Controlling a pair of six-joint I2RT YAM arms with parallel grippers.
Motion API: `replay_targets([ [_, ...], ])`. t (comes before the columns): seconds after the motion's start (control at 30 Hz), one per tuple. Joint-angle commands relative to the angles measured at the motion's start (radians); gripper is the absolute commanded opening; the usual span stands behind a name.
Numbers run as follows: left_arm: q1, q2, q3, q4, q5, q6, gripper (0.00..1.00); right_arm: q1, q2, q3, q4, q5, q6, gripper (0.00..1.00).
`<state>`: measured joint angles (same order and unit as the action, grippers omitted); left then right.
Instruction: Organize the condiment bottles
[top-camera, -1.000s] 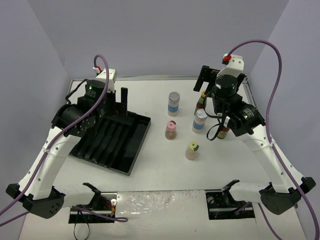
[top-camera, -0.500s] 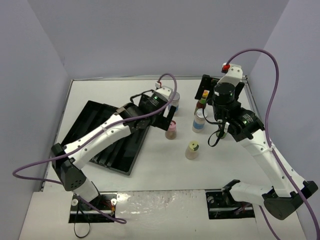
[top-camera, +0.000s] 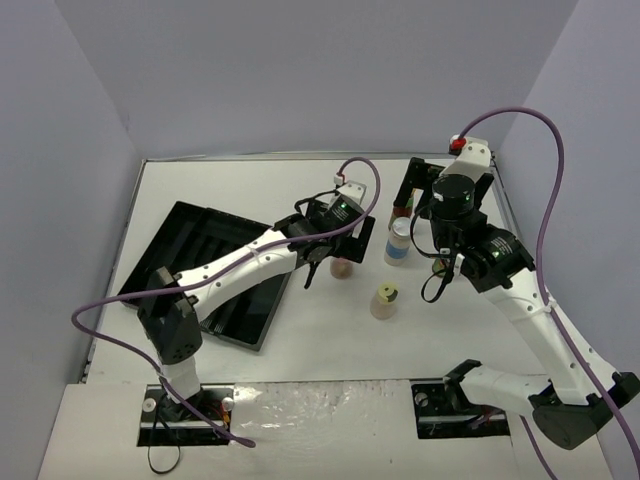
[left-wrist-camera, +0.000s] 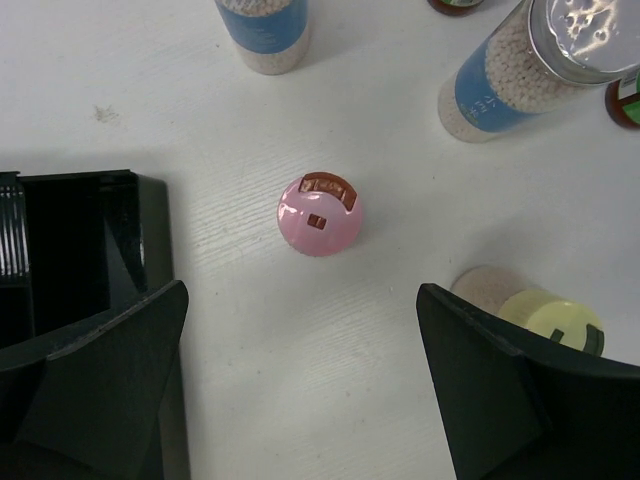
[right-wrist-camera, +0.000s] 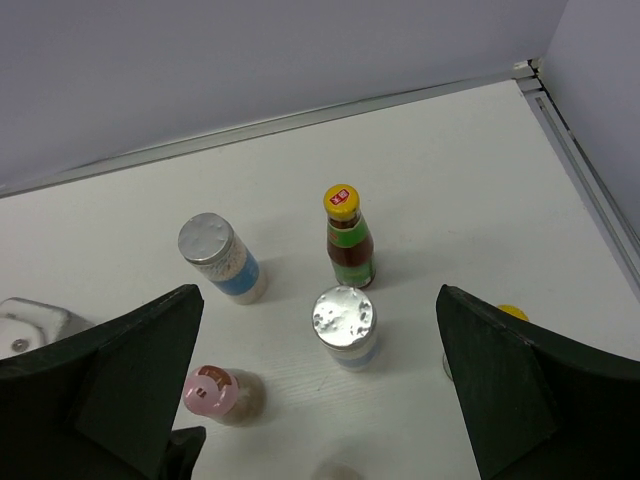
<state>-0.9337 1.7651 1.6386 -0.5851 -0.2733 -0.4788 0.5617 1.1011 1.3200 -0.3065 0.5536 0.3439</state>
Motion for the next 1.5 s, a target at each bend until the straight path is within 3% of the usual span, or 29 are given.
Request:
replay_targets([
  [0.0,0.003,0.048,0.023,0.104,-0.033,-0.037,0.94,-0.002,-0.024,-0.008,0.046,0.013,0.017,1.00],
  [0.3,0.003,0.112,0.010,0.137,-0.065,-0.068,0.92,-0.003,-0.050,-0.031,0.042,0.025,0.009,1.00],
  [0.97,0.015,0.181,-0.015,0.177,-0.044,-0.078,0.76,-0.005,-0.063,-0.047,0.038,0.025,0.014,1.00],
  [1.07,0.016,0.189,-0.017,0.180,-0.036,-0.080,0.66,-0.003,-0.061,-0.053,0.038,0.026,0.015,1.00],
  [1.23,0.017,0.184,-0.020,0.182,-0.030,-0.073,0.18,-0.003,-0.068,-0.062,0.037,0.028,0.018,1.00],
  [1.3,0.016,0.178,-0.020,0.183,-0.030,-0.066,0.05,-0.003,-0.069,-0.065,0.037,0.030,0.019,1.00],
  [1.33,0.016,0.173,-0.020,0.183,-0.029,-0.059,0.00,-0.003,-0.070,-0.066,0.038,0.031,0.018,1.00],
  [1.47,0.015,0.149,-0.014,0.171,-0.026,-0.048,0.00,-0.003,-0.072,-0.074,0.038,0.034,0.019,1.00],
])
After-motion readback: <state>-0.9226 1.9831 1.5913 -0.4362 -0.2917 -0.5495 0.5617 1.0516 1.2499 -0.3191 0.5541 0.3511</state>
